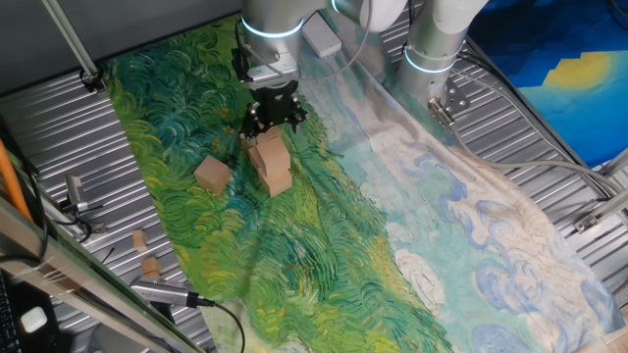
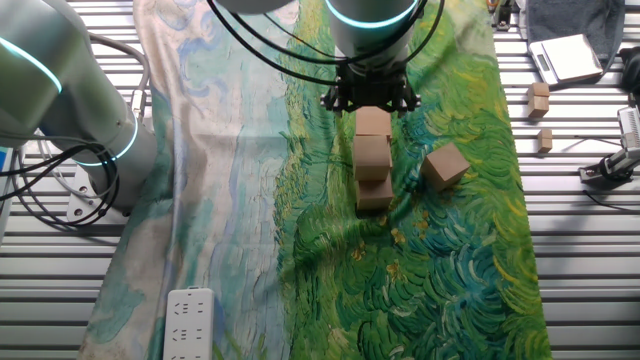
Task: Stack the blocks into a pyramid shape
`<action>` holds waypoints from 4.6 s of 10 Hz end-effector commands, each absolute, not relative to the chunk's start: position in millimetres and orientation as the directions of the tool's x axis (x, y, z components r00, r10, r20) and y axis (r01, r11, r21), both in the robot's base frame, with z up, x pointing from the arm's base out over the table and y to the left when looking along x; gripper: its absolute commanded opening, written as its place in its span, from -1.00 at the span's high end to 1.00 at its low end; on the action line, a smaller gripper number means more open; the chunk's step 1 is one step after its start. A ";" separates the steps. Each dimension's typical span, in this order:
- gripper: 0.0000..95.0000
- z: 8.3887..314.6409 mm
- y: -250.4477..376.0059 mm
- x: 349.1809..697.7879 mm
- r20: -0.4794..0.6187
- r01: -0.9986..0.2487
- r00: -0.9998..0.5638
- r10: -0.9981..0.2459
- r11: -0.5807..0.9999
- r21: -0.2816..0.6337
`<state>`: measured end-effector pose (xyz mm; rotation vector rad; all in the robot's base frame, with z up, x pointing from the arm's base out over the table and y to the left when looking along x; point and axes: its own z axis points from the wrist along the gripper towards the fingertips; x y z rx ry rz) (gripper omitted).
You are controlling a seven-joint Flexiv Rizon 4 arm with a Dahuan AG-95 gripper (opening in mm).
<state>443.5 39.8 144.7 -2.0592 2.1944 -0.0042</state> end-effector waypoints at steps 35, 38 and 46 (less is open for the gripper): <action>1.00 188.1 87.9 453.4 -0.017 -0.946 -0.317 -0.948 0.318 -0.068; 1.00 189.5 88.3 451.8 -0.020 -0.945 -0.319 -0.948 0.320 -0.065; 1.00 192.0 89.7 446.9 -0.016 -0.926 -0.372 -0.928 0.372 -0.063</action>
